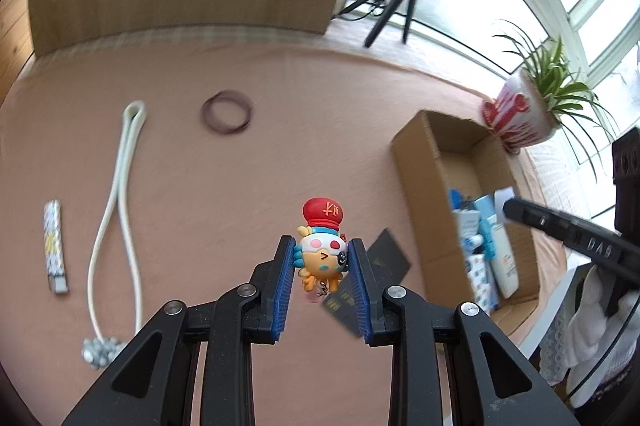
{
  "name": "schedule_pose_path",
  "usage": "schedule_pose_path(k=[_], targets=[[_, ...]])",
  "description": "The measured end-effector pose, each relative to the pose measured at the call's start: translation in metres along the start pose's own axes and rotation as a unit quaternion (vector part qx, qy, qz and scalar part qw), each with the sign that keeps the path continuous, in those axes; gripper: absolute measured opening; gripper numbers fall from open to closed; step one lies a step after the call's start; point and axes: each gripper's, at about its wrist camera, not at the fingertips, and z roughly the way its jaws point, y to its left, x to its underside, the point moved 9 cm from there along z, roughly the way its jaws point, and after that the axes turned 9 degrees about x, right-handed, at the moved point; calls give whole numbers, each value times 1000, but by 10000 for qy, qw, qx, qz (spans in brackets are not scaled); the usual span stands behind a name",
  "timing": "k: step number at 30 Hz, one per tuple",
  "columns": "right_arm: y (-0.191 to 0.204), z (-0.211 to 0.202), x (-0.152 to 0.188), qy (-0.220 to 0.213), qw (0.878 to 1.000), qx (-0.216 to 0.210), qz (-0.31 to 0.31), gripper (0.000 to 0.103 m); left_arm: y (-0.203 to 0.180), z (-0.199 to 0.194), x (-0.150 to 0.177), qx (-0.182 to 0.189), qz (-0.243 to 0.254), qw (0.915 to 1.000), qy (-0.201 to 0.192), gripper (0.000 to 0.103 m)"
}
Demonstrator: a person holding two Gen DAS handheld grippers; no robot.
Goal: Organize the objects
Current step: 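Carry the keychain with the left tool while the right tool carries the white cap to the box, then open the left gripper over the box while the right gripper releases the white cap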
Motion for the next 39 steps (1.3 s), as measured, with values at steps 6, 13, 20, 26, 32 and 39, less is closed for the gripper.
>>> schedule_pose_path(k=[6,13,20,26,32,39], targets=[[-31,-12,12,-96,9996,167,217,11,-53,7,-28,200,428,9989,-52,29],[-58,-17,27,-73,9988,273,399,11,-110,33,-48,360,845,9958,33,29],[-73,-18,37,-21,9982,293,518,11,-142,63,-54,352,1032,9939,178,29],[-78,-18,42,-3,9982,306,525,14,-152,80,-50,266,1106,9930,302,29],[-75,-22,41,-107,9984,233,502,33,-155,79,-52,193,1218,9921,215,32],[-69,-30,36,-309,9979,292,480,42,-147,68,-50,46,1207,9926,130,32]])
